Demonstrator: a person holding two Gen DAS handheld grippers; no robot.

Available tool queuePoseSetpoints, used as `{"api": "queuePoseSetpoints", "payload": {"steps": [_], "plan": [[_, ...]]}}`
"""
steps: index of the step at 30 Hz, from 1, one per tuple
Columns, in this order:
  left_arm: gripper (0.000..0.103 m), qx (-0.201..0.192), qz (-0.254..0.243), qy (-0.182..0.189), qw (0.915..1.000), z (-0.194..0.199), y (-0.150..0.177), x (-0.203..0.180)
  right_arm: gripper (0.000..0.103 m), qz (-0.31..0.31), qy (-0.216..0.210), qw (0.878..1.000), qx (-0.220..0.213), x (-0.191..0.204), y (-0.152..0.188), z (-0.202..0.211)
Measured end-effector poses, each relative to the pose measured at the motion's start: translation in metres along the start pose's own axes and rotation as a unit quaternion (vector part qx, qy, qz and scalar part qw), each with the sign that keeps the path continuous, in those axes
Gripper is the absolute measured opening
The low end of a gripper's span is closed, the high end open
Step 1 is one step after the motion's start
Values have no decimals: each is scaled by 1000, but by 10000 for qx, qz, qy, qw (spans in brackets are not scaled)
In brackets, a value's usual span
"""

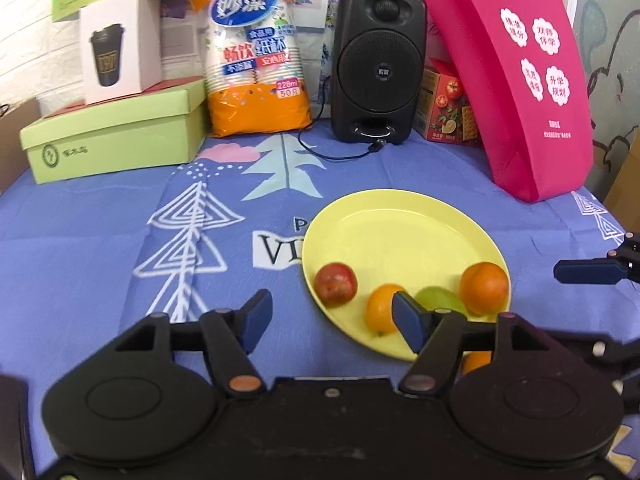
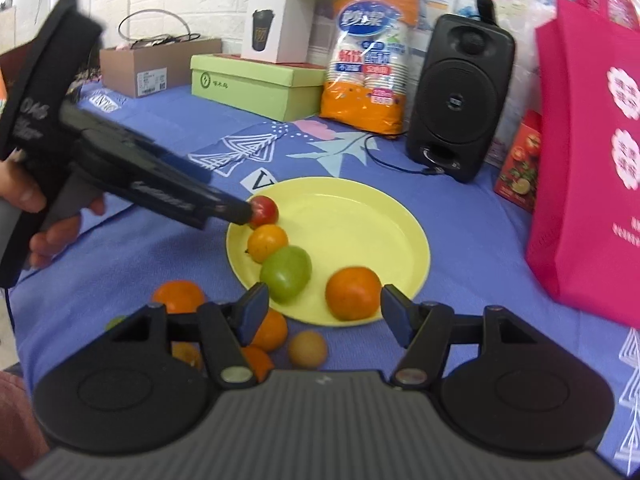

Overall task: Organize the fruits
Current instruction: 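Open both tools to release the fruits onto the plate, then withdraw both tools back toward the remaining fruit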

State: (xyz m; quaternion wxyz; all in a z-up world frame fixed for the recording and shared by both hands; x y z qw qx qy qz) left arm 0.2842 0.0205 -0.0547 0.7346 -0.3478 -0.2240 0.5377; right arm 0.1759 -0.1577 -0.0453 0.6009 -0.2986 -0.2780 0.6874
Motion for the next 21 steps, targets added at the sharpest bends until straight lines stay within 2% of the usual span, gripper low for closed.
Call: {"api": "queuePoseSetpoints", "payload": {"steps": [5,7,13,21], "plan": [[67,-142,209,26,9997,31,11,1,62,-290,95,9995,-84,-14,7,16],[67,-204,237,46,9995,44,16,0,68,-413,88,9990,-139,-19,9,24],[67,-254,63,-30,9997,85,43,-9,71,-655,141,9976,-174,-26,30,45],[67,42,-11,254,9997,107,86,-35,71,-883,21,9960,157,-20,73,55]]}}
Point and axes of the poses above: each gripper's, at about its wrist camera, not at the fingertips, and z roughly against the way its jaws point, x to its left, y to its underside, the point moved 4 cm from there along -z, roughly the way its jaws point, and after that the axes turned 4 degrees about -z, right-handed, at the moved point
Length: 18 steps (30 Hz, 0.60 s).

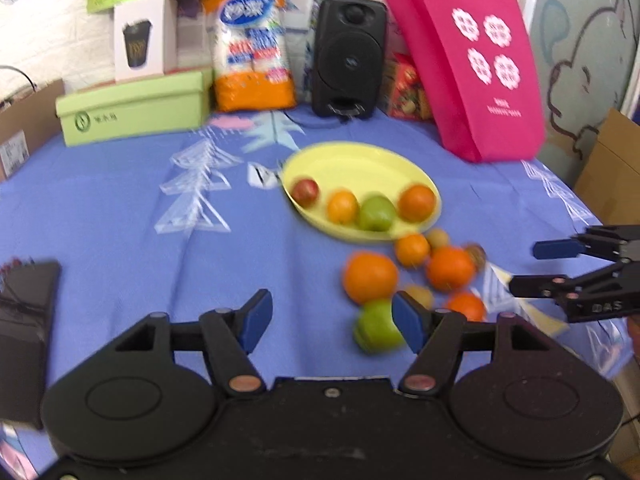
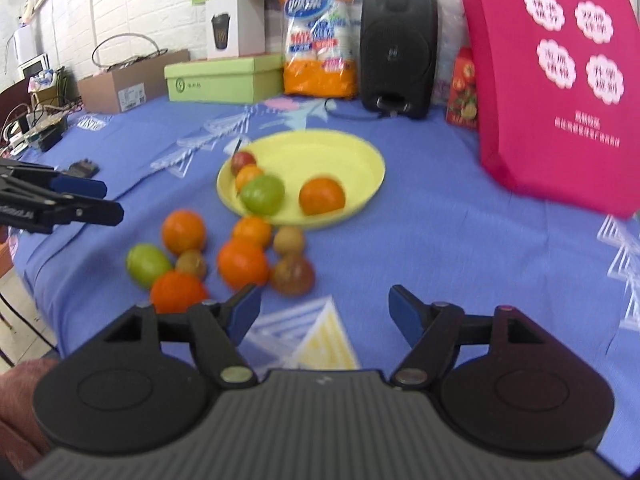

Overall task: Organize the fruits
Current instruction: 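Withdraw both tools back toward the remaining fruit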

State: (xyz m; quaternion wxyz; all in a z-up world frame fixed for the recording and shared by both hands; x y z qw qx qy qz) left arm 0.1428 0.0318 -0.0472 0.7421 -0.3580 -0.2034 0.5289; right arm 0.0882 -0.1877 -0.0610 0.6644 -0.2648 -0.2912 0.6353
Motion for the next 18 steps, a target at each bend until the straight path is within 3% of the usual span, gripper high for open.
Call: {"api": "queuePoseSetpoints", "payload": {"steps": [5,9,18], "plan": [[67,258,-108,104,9996,-7,24,-21,70,8,-77,9996,270,8,20,-11],[65,456,-159,59,9988,-20,30,-28,70,83,-26,9997,226,12,22,-15],[65,480,-350,-110,9982,-41,22,-31,69,229,50,9996,133,15,13,-31]]}}
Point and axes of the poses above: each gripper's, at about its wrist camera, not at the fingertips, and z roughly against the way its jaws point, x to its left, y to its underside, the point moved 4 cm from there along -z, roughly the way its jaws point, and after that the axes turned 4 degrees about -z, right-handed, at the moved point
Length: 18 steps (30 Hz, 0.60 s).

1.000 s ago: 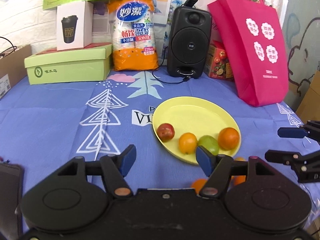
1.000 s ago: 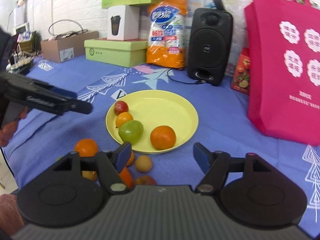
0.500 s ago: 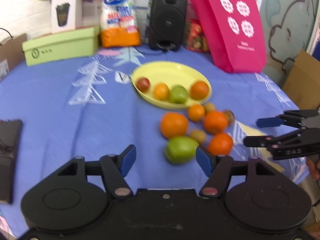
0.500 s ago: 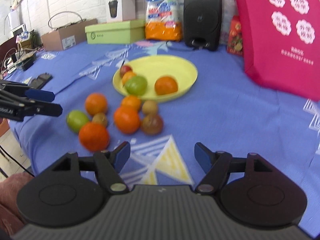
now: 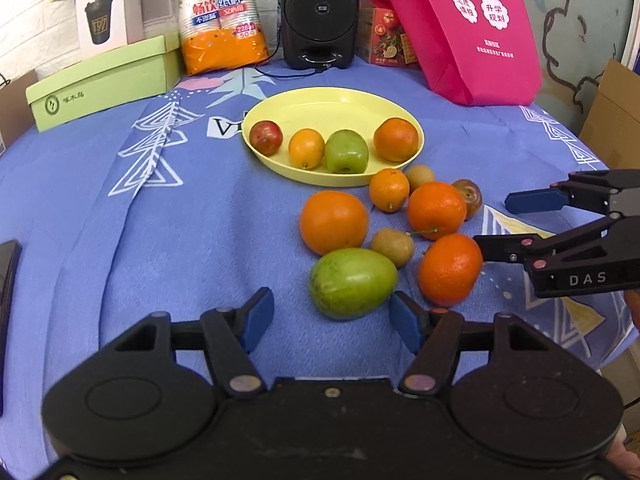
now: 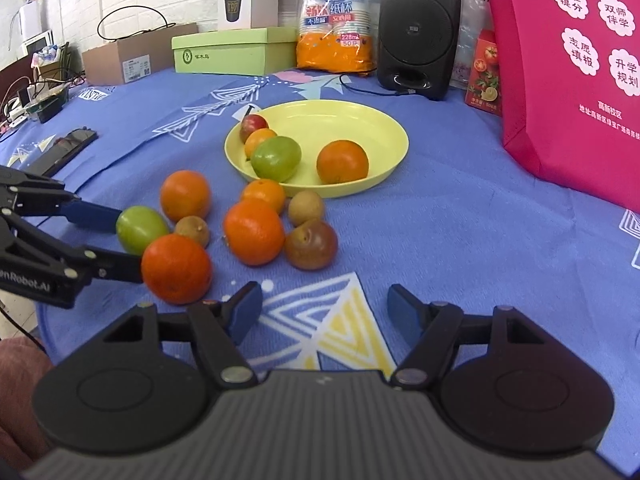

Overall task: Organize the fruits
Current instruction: 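Withdraw both tools back toward the remaining fruit, then grasp a red-yellow mango with the right tool while the left tool grasps a green mango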

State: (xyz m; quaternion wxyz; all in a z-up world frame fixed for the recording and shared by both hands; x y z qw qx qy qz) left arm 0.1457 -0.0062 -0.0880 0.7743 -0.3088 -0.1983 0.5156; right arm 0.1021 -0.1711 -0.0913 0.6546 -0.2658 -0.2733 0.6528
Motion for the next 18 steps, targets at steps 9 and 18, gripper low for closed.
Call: {"api": "queuePoseSetpoints", "payload": {"steps": [9,18], "plan": [[65,-5,-50,3,10000,-10,-7,-2,67,137,-96,9999,-40,4,-10,-16],[59,-19,-89,96,9999,-9,-7,-2,39,343,-280,9990,-47,9,-22,-28]]}}
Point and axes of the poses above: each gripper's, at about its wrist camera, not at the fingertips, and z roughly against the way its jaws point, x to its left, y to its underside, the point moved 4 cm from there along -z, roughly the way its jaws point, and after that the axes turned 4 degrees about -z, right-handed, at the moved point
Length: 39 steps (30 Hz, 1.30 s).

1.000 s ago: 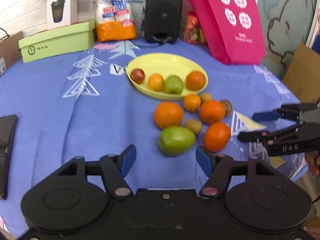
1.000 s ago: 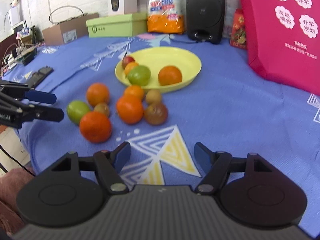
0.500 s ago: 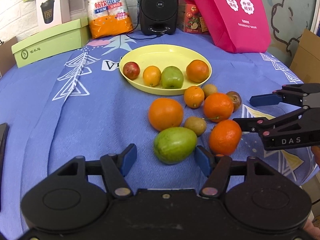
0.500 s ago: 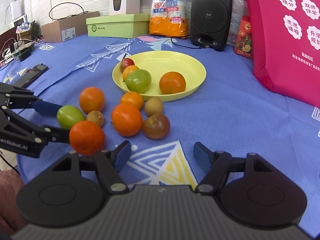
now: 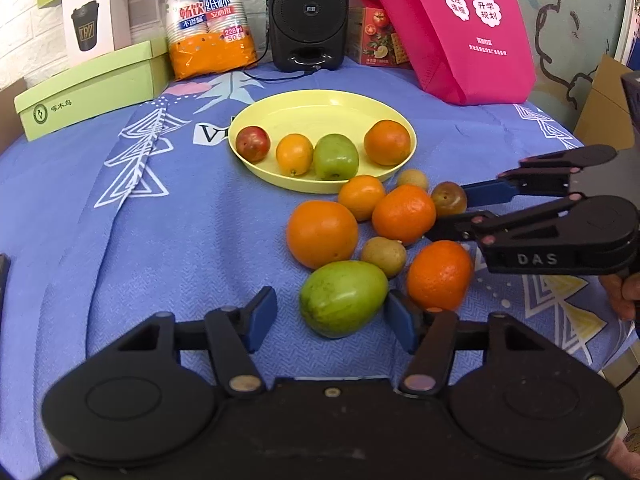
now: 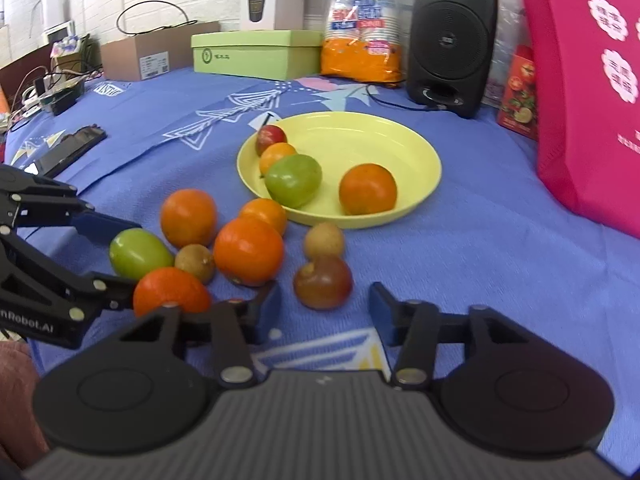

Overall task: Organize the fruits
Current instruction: 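Grasp a red-yellow mango with the right tool while the left tool grasps a green mango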

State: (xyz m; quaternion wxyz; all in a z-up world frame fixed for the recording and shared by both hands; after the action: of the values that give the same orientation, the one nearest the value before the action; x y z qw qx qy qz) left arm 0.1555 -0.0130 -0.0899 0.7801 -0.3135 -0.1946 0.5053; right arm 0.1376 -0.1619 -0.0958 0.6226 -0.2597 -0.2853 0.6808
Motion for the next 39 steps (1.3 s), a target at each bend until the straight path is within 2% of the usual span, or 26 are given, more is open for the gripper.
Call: {"api": "queuePoseSetpoints", "payload": {"steps": [2,6,25,39], "plan": [[58,1,2,20,10000,0,0,0,34,57,-41,10000,13,3,-2,-2],[45,-23,-1,126,9999,2,0,-1,32,72,-39,10000,8,4,-3,-3],[45,-5,65,129,9999,14,4,4,31,-115,-48,9999,-21,2,9,18],[45,-194,65,76,9998,44,-1,9,31,-162,-41,9998,-55,4,20,46]]}}
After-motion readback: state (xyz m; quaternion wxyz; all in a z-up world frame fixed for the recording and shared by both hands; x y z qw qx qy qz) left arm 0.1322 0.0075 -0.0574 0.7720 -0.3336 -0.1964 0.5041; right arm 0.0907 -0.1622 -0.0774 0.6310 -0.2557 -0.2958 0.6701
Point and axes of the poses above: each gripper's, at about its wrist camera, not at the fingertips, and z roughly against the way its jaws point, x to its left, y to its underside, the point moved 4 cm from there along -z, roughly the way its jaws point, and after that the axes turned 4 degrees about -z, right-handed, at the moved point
